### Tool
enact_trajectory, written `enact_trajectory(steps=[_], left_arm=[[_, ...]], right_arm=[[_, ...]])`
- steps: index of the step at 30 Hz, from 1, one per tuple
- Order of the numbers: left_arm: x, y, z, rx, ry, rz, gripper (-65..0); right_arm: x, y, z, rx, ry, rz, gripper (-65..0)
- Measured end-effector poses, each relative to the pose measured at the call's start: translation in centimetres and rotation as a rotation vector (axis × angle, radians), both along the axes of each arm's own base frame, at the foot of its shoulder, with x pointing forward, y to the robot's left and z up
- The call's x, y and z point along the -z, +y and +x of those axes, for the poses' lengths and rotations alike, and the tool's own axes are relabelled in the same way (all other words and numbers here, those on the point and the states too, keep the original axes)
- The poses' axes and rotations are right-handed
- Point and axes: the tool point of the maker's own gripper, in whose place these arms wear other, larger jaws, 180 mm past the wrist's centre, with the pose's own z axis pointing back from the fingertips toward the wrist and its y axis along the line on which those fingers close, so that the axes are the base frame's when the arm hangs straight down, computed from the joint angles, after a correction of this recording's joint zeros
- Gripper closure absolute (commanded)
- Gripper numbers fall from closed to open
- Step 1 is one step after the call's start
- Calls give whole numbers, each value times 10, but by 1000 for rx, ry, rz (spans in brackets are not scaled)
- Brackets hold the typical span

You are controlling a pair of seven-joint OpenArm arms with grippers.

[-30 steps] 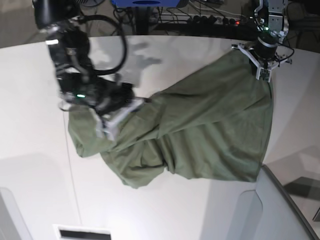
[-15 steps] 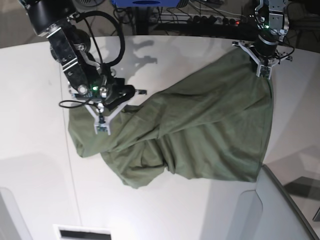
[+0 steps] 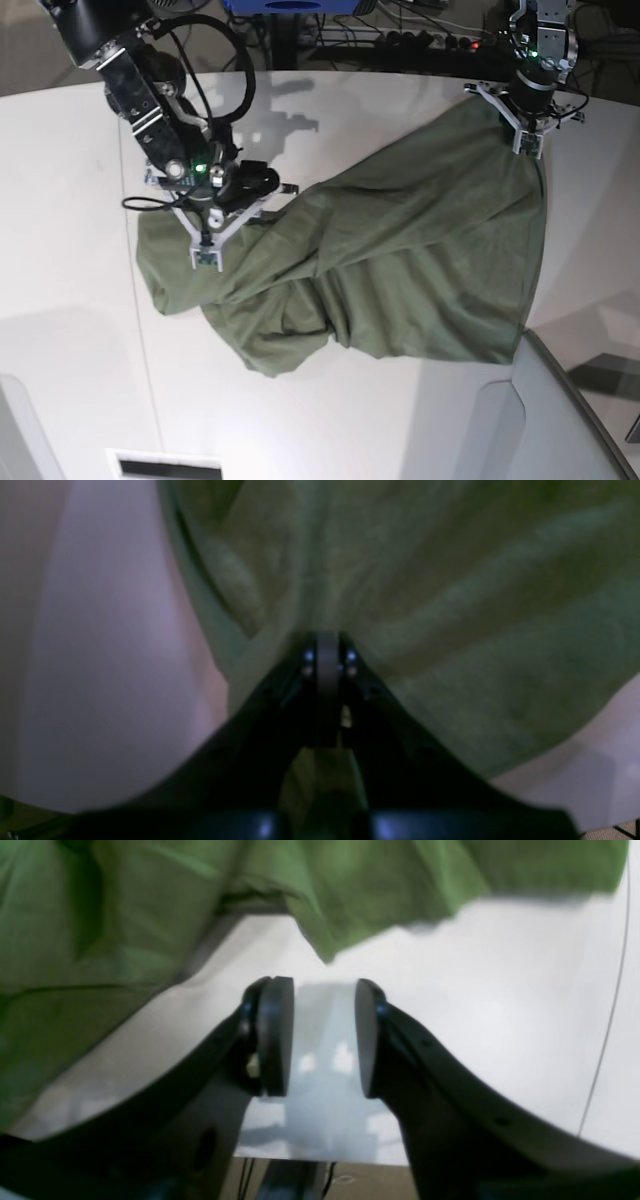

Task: Layout the t-shirt on the table in an organized manner, then fold the t-shirt properly
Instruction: 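Regrasp the shirt edge with the right gripper and pull it toward the left gripper's side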

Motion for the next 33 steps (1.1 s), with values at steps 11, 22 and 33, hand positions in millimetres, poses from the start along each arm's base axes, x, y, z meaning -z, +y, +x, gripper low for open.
enact_trajectory(steps=[11,22,33], left_arm=[[0,0,0,-1,1,-1,0],[6,6,-5,-7,21,4,0],[6,6,-5,-7,21,5,0]], right_arm=[[24,9,21,-110,-93,-114,-374],[35,-12,35,-94,-95,-182,-369],[43,-13,32,-88,-74,-192,-119]])
